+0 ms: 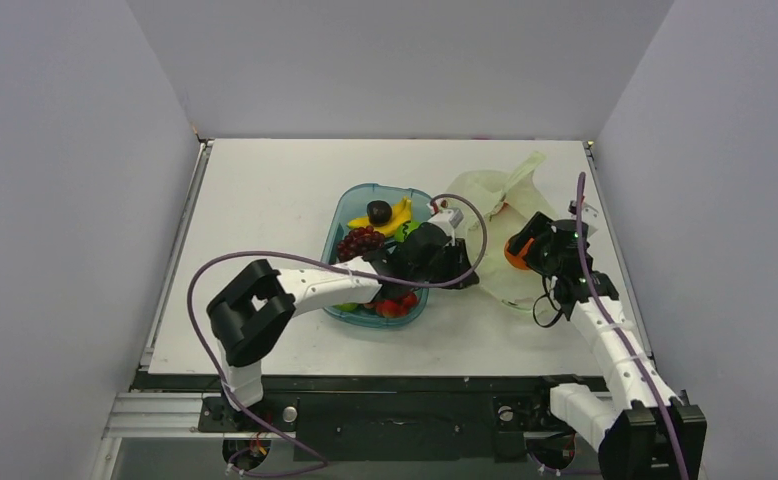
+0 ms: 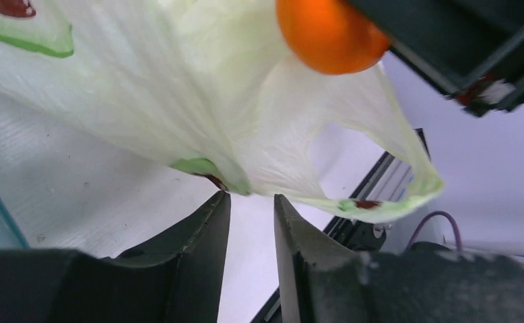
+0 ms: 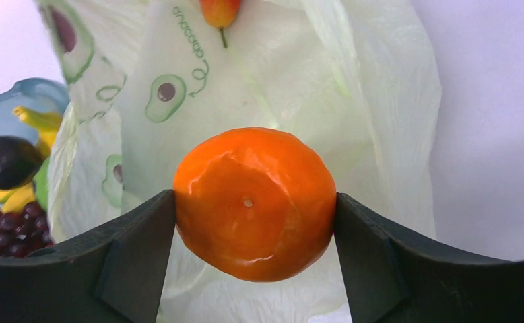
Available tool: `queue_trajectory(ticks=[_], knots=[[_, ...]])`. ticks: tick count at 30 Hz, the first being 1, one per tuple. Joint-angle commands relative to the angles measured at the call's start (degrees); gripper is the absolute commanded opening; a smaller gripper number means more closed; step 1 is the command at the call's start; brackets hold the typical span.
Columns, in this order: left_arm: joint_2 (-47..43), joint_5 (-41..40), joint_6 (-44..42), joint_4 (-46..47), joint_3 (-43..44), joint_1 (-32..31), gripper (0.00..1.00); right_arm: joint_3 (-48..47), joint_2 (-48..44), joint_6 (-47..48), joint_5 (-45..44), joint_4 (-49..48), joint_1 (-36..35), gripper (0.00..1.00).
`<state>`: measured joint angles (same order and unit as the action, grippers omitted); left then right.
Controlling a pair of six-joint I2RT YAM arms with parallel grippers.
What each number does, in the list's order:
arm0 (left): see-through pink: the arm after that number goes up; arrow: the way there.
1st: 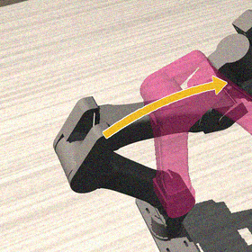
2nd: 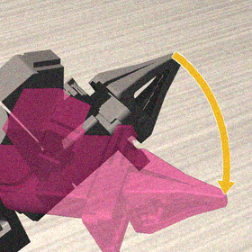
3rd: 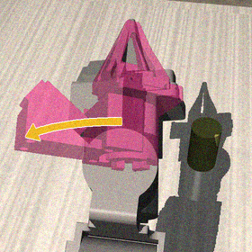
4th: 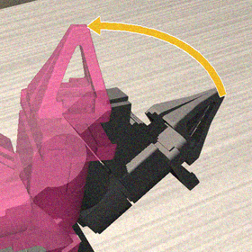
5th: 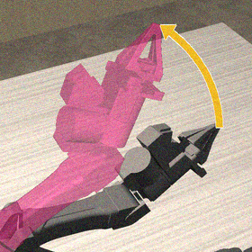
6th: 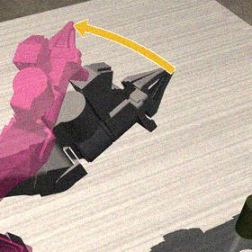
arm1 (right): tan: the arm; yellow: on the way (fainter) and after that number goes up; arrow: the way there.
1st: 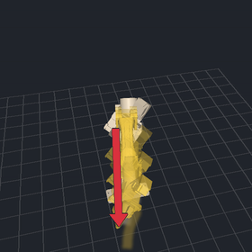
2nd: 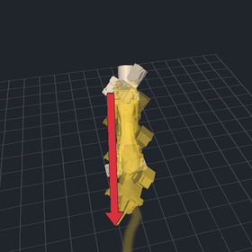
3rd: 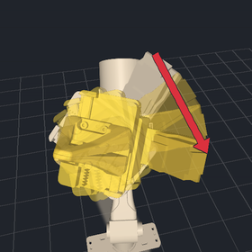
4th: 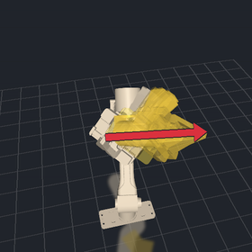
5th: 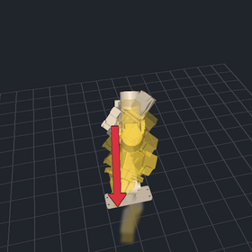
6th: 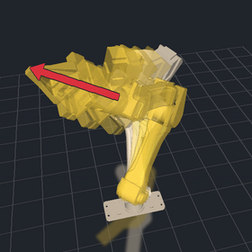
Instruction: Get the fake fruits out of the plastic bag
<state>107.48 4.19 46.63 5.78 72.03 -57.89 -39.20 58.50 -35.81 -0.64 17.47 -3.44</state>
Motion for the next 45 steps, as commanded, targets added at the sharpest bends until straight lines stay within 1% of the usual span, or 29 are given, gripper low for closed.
queue_trajectory(ticks=[1,2,5,6,9,12,15,18,20,22,23,24,25,26,27,29,31,34,37,38,41,44,45], knots=[[-9.99,0.0,-3.7,0.77,-0.51,-0.15,0.31,-3.9,-5.84,3.05,0.13,6.9,-2.94,0.15],[-12.07,-0.29,-4.32,0.7,-0.76,-0.21,0.34,-4.54,-6.11,3.52,0.17,7.41,-3.61,0.15],[-16.81,-1.94,-6.06,-0.68,-2.58,-0.21,0.39,-8.27,-5.7,3.92,0.13,8.81,-9.12,0.15],[-19.62,-2.67,-7.13,-1.38,-3.69,-0.21,0.41,-9.06,-5.02,3.67,-0.05,8.81,-11.8,0.15],[-26.4,-8.13,-8.88,-6.8,-6.65,0.05,0.45,-12.42,-3.53,2.54,-1.27,7.8,-17.39,0.15],[-35.93,-13.5,-9.95,-14.72,-10.51,1.3,0.48,-15.62,-0.87,1.98,-3.85,6.07,-25.36,0.15],[-44.05,-20.31,-10.2,-21.23,-13.36,2.97,0.5,-17.69,3.4,1.83,-4.08,2.54,-30.21,0.16],[-53.43,-26.66,-9.66,-30.41,-15.48,5.71,0.51,-20.93,10.36,1.17,-3.87,-1.11,-34.76,0.17],[-58.22,-29.52,-9.63,-34.63,-16.61,7.0,0.51,-23.6,15.04,0.72,-2.97,-2.22,-36.66,0.2],[-62.51,-31.18,-9.95,-36.79,-18.19,7.59,0.57,-26.36,19.69,0.88,-2.66,-2.66,-38.4,0.23],[-65.15,-31.48,-10.04,-37.19,-18.7,7.76,0.63,-27.2,21.02,1.02,-2.72,-2.73,-39.32,0.26],[-66.28,-31.93,-9.97,-37.87,-19.54,7.86,0.64,-28.55,23.54,1.15,-2.66,-3.13,-39.73,0.3],[-68.24,-32.03,-9.54,-38.13,-19.9,7.94,0.65,-29.17,24.71,1.35,-2.68,-3.18,-40.4,0.38],[-69.05,-32.13,-9.28,-38.39,-20.5,8.0,0.65,-30.1,26.77,1.4,-3.46,-3.2,-40.67,0.43],[-70.54,-32.13,-8.84,-38.39,-21.13,8.04,0.67,-30.52,27.64,1.33,-4.0,-3.09,-40.94,0.52],[-71.78,-31.89,-8.6,-38.06,-21.65,8.05,0.7,-31.83,30.06,1.48,-5.04,-2.33,-41.02,0.61],[-71.87,-31.67,-8.64,-38.14,-21.42,8.03,0.72,-33.08,31.72,1.84,-5.33,-1.61,-41.03,0.67],[-70.84,-31.15,-9.23,-37.76,-21.35,8.05,0.76,-33.09,31.22,2.65,-6.07,-1.15,-41.0,0.71],[-69.14,-30.64,-9.63,-37.01,-21.14,8.02,0.8,-31.46,27.93,3.62,-7.73,-0.57,-40.77,0.78],[-68.89,-30.29,-9.63,-36.78,-21.19,8.04,0.82,-30.98,27.12,4.12,-8.08,-0.48,-40.64,0.82],[-68.07,-28.51,-9.85,-33.68,-22.44,8.03,0.89,-28.24,23.2,5.22,-6.64,-2.15,-39.71,0.85],[-66.87,-27.51,-10.0,-32.11,-22.47,8.14,0.96,-29.33,24.48,5.36,-2.67,-1.33,-38.23,0.86],[-66.15,-26.83,-9.99,-31.43,-22.33,8.14,0.97,-30.38,25.86,5.29,-1.08,-0.87,-38.14,0.86]])
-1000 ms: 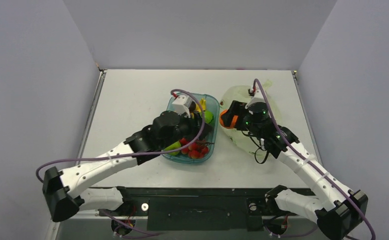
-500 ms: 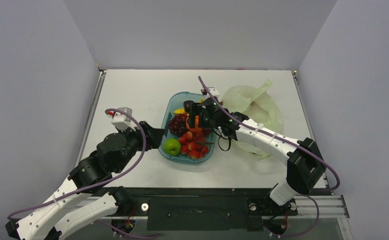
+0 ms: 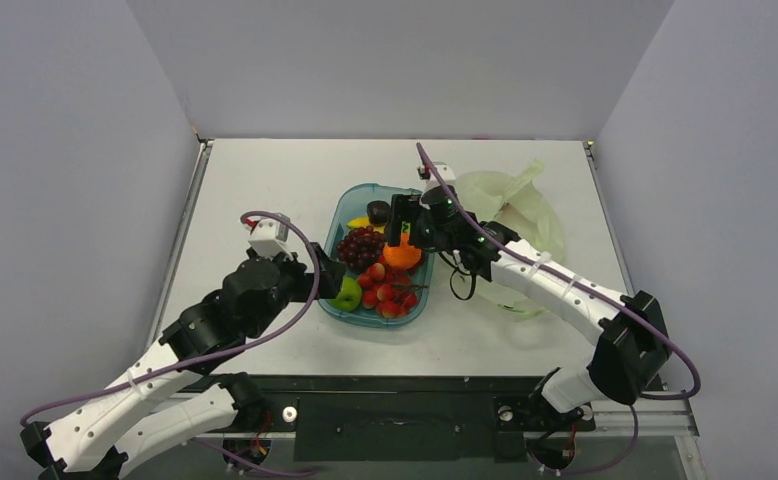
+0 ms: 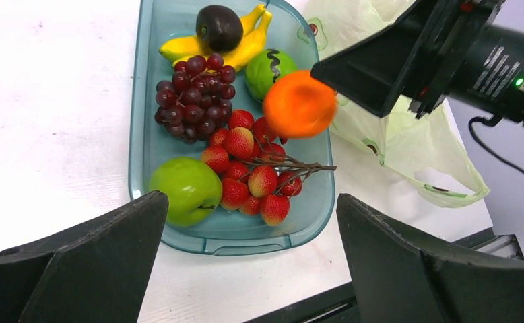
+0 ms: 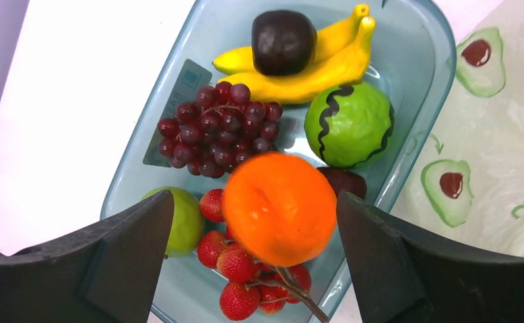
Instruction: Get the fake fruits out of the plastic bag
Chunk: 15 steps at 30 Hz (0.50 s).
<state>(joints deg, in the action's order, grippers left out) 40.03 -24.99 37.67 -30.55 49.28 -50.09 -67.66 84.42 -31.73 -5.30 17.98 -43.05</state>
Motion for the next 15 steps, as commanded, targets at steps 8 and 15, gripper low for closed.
queue_trajectory(ticks=[8,15], knots=[[0.37,4.01,-0.24,4.5,1.01,0.34,0.97,-2.09,2.28,-1.27,4.83,-4.12,1.61,0.85],[-1.73,3.54,0.42,3.7,-0.66,0.33,0.97,5.78,-10.28,-0.94,-1.42,-3.69,5.95,0.94]])
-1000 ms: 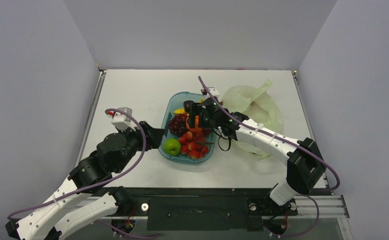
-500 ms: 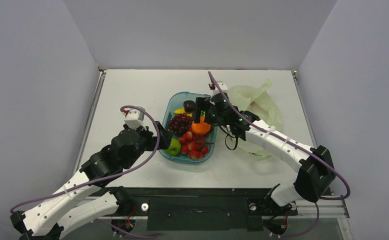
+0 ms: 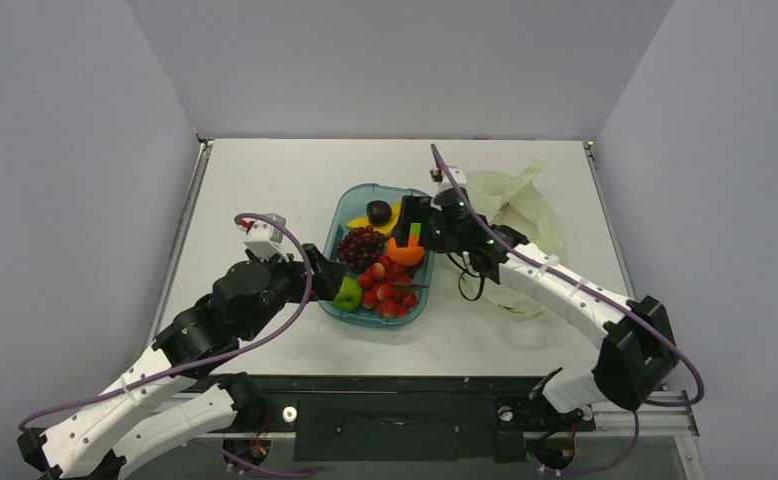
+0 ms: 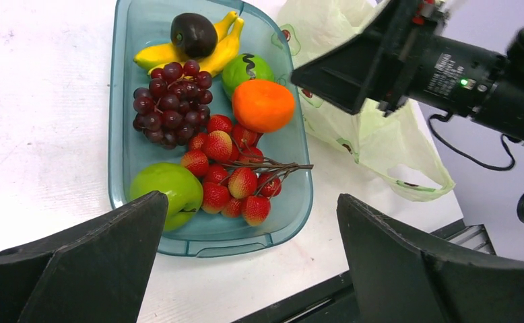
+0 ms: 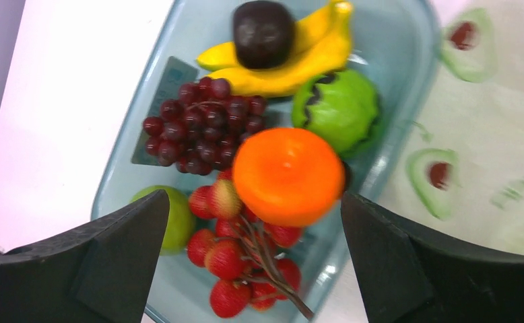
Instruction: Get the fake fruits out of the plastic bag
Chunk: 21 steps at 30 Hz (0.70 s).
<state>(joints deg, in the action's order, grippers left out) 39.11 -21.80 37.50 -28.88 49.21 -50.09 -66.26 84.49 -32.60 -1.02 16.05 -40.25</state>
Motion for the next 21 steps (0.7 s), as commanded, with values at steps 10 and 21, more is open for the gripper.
queue_trajectory(ticks=[10,21], knots=[[5.79,6.68,-0.03,8.73,-0.67,0.65,0.97,23.91,-36.1,-1.22,-14.17,3.27,15.59,0.77],[24.32,24.6,7.19,28.93,-1.36,0.53,0.97,27.33,-21.15,-5.73,-4.69,-8.21,29.91,0.55]])
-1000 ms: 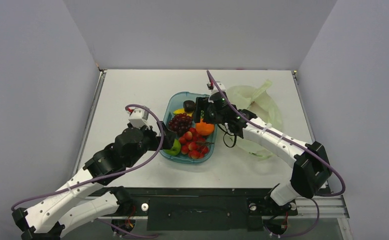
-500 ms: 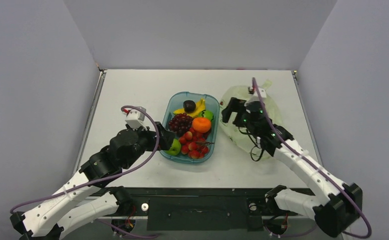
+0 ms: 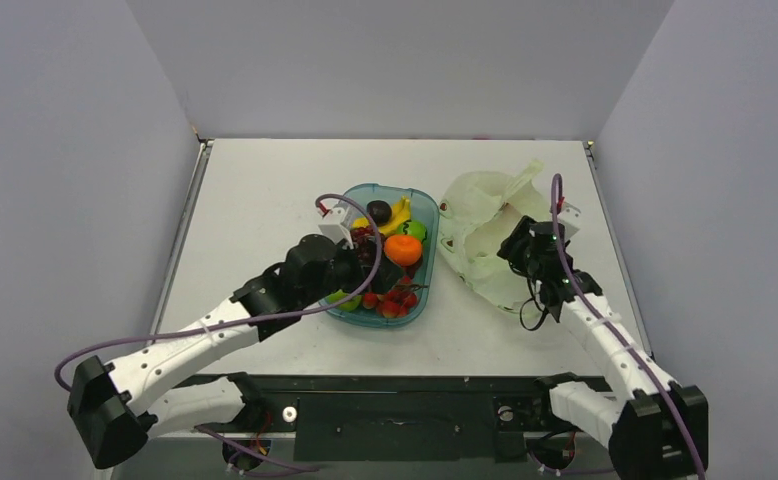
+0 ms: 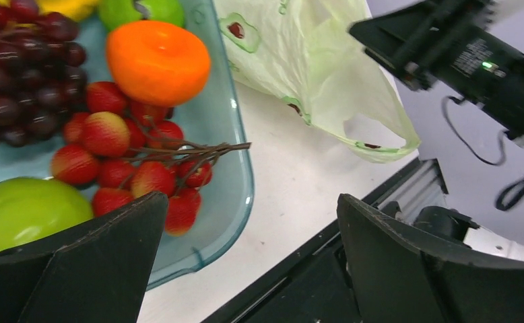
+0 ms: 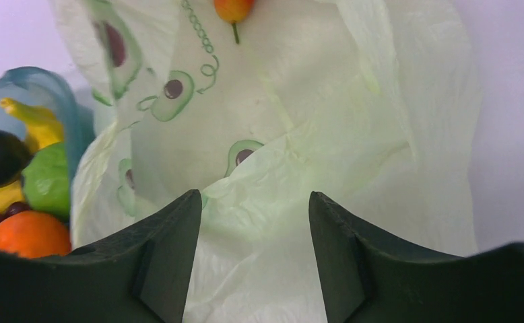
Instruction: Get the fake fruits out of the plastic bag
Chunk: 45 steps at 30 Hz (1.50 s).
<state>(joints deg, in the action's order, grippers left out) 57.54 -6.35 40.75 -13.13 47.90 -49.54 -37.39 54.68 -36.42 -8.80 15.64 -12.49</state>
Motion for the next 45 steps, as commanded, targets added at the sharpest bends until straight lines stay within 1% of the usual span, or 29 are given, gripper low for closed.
queue_trajectory(ticks=[1,2,3,4,8,10,13,17,21,23,26,28,29,30,31,32,33,34,35,36,37,39,40,42,45], knots=[[7.23,10.81,4.44,14.64,0.02,-0.31,0.97,-1.94,10.52,-2.43,3.88,-10.6,3.12,0.55],[10.02,11.39,5.15,16.89,0.42,-0.52,0.97,-2.94,14.47,-2.78,4.56,-11.85,3.54,0.54],[11.31,12.27,5.32,17.64,0.87,-0.97,0.97,-3.74,16.46,-2.84,4.83,-13.92,4.19,0.54],[13.97,12.71,5.11,18.3,2.31,-1.2,0.97,-5.59,20.83,-2.85,5.24,-14.84,4.47,0.53],[22.03,12.83,1.23,17.3,8.64,-2.35,0.97,-10.53,31.63,-3.67,7.87,-19.82,6.21,0.52],[26.09,12.43,-1.71,15.41,13.17,-2.4,0.97,-11.71,35.04,-4.23,9.13,-22.39,6.63,0.52],[31.75,11.37,-5.77,14.15,20.32,-2.31,0.97,-12.83,37.88,-5.5,10.51,-25.2,7.04,0.54],[41.56,9.12,-9.66,12.31,29.28,-2.14,0.97,-13.7,40.86,-7.61,11.71,-29.09,7.85,0.54],[49.94,5.36,-13.1,9.5,37.01,-2.23,0.97,-15.27,43.84,-9.37,12.2,-31.52,8.57,0.55],[53.36,2.77,-13.55,8.01,40.57,-2.21,0.97,-15.51,44.65,-10.2,12.36,-33.15,8.7,0.56],[56.69,2.42,-14.46,8.79,42.82,-2.31,0.97,-16.17,45.64,-11.16,12.4,-34.77,8.82,0.56],[59.07,2.69,-14.69,7.93,45.9,-2.35,0.92,-15.88,45.97,-11.84,12.17,-36.11,8.99,0.57],[60.45,2.73,-14.67,7.25,46.64,-2.33,0.86,-15.75,46.07,-12.01,12.1,-37.32,9.07,0.57],[61.0,2.83,-14.54,7.03,47.89,-2.25,0.82,-15.67,46.19,-12.47,12.12,-37.82,9.24,0.57],[61.94,3.21,-14.42,6.79,48.42,-2.29,0.73,-15.73,46.48,-12.72,12.07,-38.7,9.33,0.57],[62.32,3.46,-14.39,6.75,49.37,-2.24,0.69,-15.88,46.75,-13.3,12.06,-39.08,9.5,0.57],[62.95,3.83,-14.3,6.57,49.82,-2.19,0.6,-15.97,47.15,-13.66,12.05,-39.74,9.59,0.57],[63.26,4.08,-14.3,6.46,50.65,-2.18,0.55,-16.18,47.48,-14.26,12.09,-40.04,9.79,0.57],[63.8,4.84,-14.34,6.27,51.12,-2.2,0.43,-16.34,48.03,-14.67,12.08,-40.59,9.88,0.57],[64.09,5.11,-14.31,6.14,52.02,-2.22,0.36,-16.63,48.4,-15.31,12.07,-40.9,9.96,0.58],[64.54,5.4,-14.3,5.67,52.42,-2.27,0.21,-16.82,49.03,-15.95,12.03,-41.09,10.14,0.59],[64.7,6.01,-14.11,5.17,53.1,-2.31,0.01,-17.41,49.83,-16.76,11.44,-41.14,10.23,0.64],[64.71,6.18,-13.77,5.11,53.29,-2.27,0.0,-17.8,50.13,-17.02,11.22,-41.14,10.22,0.69],[64.38,6.33,-13.42,5.04,53.16,-2.22,0.0,-18.66,51.44,-17.73,10.97,-41.37,10.23,0.73],[64.08,10.05,-12.92,5.54,52.81,-2.15,0.0,-19.86,54.0,-19.44,11.44,-42.29,10.22,0.75]])
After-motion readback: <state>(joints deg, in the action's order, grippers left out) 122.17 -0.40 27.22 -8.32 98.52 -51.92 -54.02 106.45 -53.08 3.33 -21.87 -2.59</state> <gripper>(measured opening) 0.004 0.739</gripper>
